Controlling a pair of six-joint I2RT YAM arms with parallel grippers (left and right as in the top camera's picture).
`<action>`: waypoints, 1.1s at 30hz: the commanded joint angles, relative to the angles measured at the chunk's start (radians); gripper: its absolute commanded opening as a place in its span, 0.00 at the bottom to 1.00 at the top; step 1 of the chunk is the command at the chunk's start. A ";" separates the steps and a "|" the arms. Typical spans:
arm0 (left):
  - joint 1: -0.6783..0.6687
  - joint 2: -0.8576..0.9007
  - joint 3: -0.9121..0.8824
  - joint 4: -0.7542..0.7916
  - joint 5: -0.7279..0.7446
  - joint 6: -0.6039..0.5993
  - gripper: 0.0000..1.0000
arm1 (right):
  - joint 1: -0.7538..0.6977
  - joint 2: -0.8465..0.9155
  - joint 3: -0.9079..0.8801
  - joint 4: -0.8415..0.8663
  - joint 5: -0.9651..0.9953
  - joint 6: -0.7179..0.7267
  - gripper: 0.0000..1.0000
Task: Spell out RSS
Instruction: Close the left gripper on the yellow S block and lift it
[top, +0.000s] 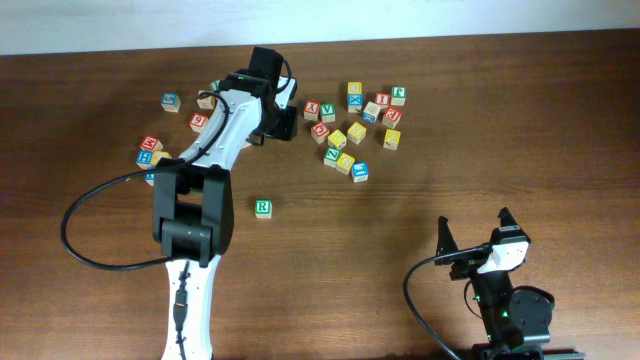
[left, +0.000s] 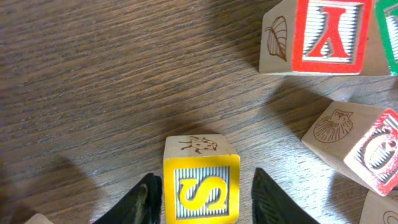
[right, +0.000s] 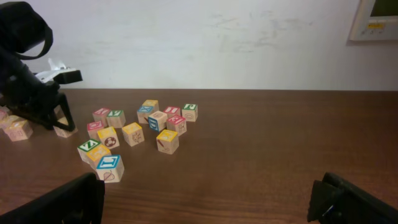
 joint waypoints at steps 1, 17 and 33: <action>0.000 0.022 0.008 -0.003 -0.010 -0.023 0.20 | -0.007 -0.009 -0.005 -0.005 0.005 0.000 0.98; 0.000 -0.046 0.027 -0.086 0.003 -0.059 0.27 | -0.007 -0.009 -0.005 -0.005 0.005 0.000 0.98; -0.069 -0.122 0.027 -0.563 0.244 -0.059 0.25 | -0.007 -0.009 -0.005 -0.005 0.005 0.000 0.98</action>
